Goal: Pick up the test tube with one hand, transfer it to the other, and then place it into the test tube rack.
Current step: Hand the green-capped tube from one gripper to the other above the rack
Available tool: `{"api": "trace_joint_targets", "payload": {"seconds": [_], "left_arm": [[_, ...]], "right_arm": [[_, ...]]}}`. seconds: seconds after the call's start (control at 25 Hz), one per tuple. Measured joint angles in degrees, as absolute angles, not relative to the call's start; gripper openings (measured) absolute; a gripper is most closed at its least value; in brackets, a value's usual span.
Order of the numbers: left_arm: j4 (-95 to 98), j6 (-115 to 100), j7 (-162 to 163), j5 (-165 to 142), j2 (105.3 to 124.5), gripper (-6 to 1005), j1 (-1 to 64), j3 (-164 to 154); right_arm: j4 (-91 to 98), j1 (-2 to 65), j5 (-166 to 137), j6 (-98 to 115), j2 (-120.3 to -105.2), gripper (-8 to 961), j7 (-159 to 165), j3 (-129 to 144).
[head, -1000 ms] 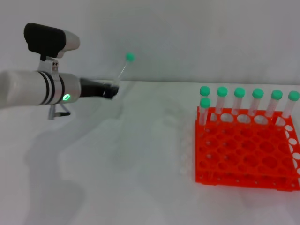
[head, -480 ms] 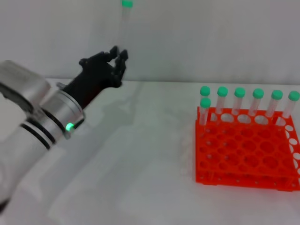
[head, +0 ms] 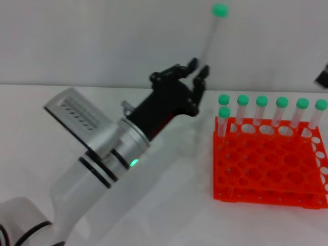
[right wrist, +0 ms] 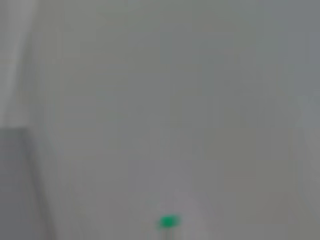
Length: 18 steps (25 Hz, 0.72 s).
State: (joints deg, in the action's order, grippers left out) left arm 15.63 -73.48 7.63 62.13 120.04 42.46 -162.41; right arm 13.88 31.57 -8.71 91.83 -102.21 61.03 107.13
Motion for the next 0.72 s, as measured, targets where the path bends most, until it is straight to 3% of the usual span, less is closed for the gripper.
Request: {"api": "trace_joint_targets", "payload": {"seconds": [0.72], "left_arm": [[19.9, -69.2, 7.1, 55.3, 120.5, 254, 42.9, -162.6]], "right_arm": [[14.2, 40.0, -13.6, 84.8, -104.94, 853, 60.5, 107.0]]}}
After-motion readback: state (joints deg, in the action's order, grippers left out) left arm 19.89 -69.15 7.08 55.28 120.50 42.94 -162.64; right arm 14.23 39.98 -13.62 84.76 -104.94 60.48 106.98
